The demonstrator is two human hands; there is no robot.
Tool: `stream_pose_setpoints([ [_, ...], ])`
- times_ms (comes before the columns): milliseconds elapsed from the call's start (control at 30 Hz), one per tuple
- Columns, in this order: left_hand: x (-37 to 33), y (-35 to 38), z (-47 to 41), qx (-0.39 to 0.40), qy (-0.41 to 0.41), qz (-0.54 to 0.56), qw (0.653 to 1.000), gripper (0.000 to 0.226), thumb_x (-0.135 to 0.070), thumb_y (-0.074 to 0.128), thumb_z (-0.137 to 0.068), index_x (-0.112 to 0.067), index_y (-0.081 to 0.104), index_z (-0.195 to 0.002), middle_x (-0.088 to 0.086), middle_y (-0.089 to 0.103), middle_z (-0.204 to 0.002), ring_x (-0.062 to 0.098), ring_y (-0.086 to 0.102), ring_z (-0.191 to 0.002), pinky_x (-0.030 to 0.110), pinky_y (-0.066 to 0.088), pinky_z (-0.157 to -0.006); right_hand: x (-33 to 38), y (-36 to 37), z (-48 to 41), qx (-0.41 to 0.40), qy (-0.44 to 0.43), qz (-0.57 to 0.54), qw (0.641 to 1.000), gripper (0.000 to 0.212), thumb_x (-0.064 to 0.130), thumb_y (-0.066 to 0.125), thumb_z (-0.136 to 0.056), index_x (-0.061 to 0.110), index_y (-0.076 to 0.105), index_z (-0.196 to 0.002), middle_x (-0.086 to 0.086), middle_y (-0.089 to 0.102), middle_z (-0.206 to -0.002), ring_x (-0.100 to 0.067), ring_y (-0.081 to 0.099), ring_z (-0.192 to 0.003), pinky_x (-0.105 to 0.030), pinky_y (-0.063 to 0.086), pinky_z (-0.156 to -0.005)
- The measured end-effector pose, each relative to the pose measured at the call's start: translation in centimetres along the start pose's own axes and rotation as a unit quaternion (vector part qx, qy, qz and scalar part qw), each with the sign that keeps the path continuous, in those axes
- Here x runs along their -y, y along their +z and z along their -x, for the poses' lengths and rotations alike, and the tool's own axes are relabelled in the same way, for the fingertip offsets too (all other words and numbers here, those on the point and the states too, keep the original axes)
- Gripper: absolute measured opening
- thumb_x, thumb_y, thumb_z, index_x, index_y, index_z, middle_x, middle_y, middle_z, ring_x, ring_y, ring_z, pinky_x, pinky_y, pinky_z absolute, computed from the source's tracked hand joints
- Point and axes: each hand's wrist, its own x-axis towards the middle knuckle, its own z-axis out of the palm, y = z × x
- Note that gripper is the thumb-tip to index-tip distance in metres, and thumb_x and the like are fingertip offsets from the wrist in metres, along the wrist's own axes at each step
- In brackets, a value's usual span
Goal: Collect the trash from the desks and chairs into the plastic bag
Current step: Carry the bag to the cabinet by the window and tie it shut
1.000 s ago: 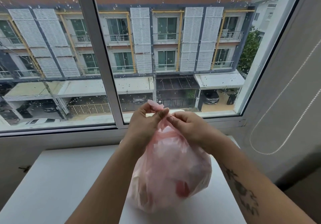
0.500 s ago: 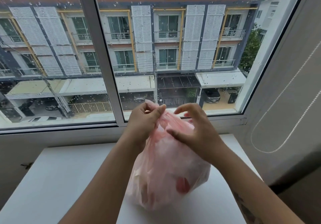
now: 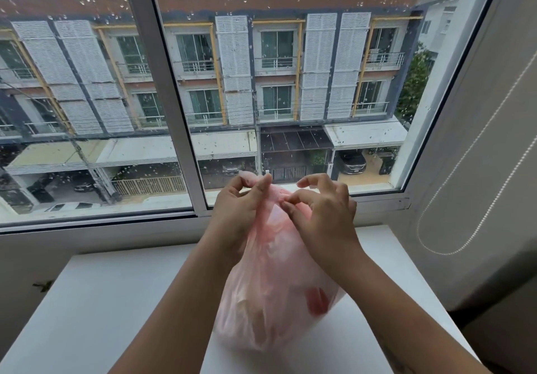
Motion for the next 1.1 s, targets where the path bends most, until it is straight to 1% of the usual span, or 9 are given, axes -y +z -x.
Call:
stream_pose_setpoints([
  [100, 0.1, -0.2, 0.2, -0.01, 0.009, -0.007, 1.0, 0.019, -0.026, 0.061, -0.091, -0.007, 0.062, -0.092, 0.009, 0.062, -0.076, 0.021, 0.058, -0.069, 0.037, 0.052, -0.071, -0.4, -0.6, -0.3, -0.016, -0.028, 0.034, 0.999, 0.017, 0.041, 0.063, -0.089, 0.026, 0.069, -0.088, 0.008, 0.051, -0.118, -0.021, 0.038, -0.112, -0.034, 0.023, -0.086],
  [367, -0.1, -2.4, -0.8, -0.148, 0.12, -0.148, 0.97, 0.021, -0.023, 0.06, -0.096, -0.015, 0.069, -0.078, 0.012, 0.074, -0.083, 0.034, 0.069, -0.086, 0.044, 0.056, -0.084, -2.3, -3.6, -1.3, -0.024, -0.095, 0.146, 0.984, 0.006, 0.03, 0.073, -0.082, 0.025, 0.069, -0.08, 0.005, 0.056, -0.1, -0.021, 0.037, -0.102, -0.038, 0.022, -0.08],
  [500, 0.4, -4.1, -1.3, -0.19, 0.134, -0.194, 0.953, 0.02, -0.025, 0.059, -0.096, -0.019, 0.07, -0.082, 0.006, 0.075, -0.086, 0.028, 0.069, -0.09, 0.047, 0.054, -0.089, -4.0, -4.4, -1.8, -0.017, -0.078, 0.166, 0.983, 0.006, 0.03, 0.074, -0.081, 0.026, 0.07, -0.078, 0.005, 0.056, -0.096, -0.029, 0.045, -0.101, -0.039, 0.024, -0.08],
  [633, 1.7, -5.4, -0.8, -0.242, 0.138, -0.24, 0.93, 0.02, -0.029, 0.057, -0.097, -0.022, 0.07, -0.083, -0.005, 0.072, -0.08, 0.019, 0.066, -0.082, 0.04, 0.053, -0.082, -5.8, -4.5, -1.8, -0.006, -0.063, 0.185, 0.981, 0.008, 0.031, 0.073, -0.082, 0.024, 0.07, -0.079, 0.002, 0.056, -0.095, -0.031, 0.045, -0.095, -0.039, 0.028, -0.077],
  [833, 3.2, -6.0, -0.3, -0.225, 0.117, -0.295, 0.921, 0.027, -0.037, 0.052, -0.098, -0.014, 0.062, -0.087, 0.012, 0.067, -0.081, 0.023, 0.057, -0.072, 0.036, 0.047, -0.067, -5.2, -3.5, -1.2, 0.006, -0.025, 0.073, 0.997, 0.004, 0.017, 0.063, -0.09, 0.014, 0.065, -0.09, -0.001, 0.057, -0.097, -0.028, 0.053, -0.093, -0.04, 0.045, -0.081],
  [900, 3.7, -5.9, -0.1, -0.227, 0.119, -0.316, 0.913, 0.027, -0.04, 0.051, -0.098, -0.019, 0.063, -0.087, 0.004, 0.068, -0.081, 0.024, 0.062, -0.078, 0.041, 0.05, -0.073, -3.3, -3.5, -0.8, 0.03, 0.002, -0.046, 0.999, 0.024, 0.026, 0.056, -0.092, 0.016, 0.063, -0.113, -0.002, 0.057, -0.114, -0.024, 0.053, -0.11, -0.031, 0.04, -0.092],
  [967, 4.1, -5.8, 0.2, -0.23, 0.111, -0.32, 0.912, 0.027, -0.043, 0.052, -0.097, -0.021, 0.065, -0.087, -0.002, 0.069, -0.081, 0.022, 0.064, -0.08, 0.042, 0.052, -0.075, -0.8, -3.3, -0.4, 0.098, 0.017, -0.105, 0.989, 0.057, 0.053, 0.047, -0.086, 0.027, 0.048, -0.137, 0.001, 0.048, -0.136, -0.017, 0.043, -0.126, -0.029, 0.033, -0.1],
  [1033, 4.5, -5.6, 0.4, -0.215, 0.104, -0.313, 0.919, 0.025, -0.041, 0.053, -0.097, -0.024, 0.068, -0.087, -0.004, 0.071, -0.083, 0.017, 0.066, -0.08, 0.041, 0.055, -0.076, 1.1, -2.3, -0.4, 0.175, -0.023, -0.013, 0.984, 0.08, 0.079, 0.036, -0.075, 0.043, 0.027, -0.146, 0.003, 0.035, -0.15, -0.022, 0.03, -0.138, -0.039, 0.028, -0.111],
  [1100, 4.7, -5.5, 0.6, -0.203, 0.093, -0.323, 0.92, 0.019, -0.042, 0.055, -0.094, -0.031, 0.068, -0.087, -0.004, 0.071, -0.091, 0.016, 0.065, -0.087, 0.042, 0.055, -0.08, 1.9, -0.4, -0.5, 0.242, -0.054, 0.128, 0.96, 0.085, 0.086, 0.033, -0.071, 0.052, 0.01, -0.146, 0.002, 0.025, -0.156, -0.032, 0.021, -0.141, -0.049, 0.022, -0.114],
])
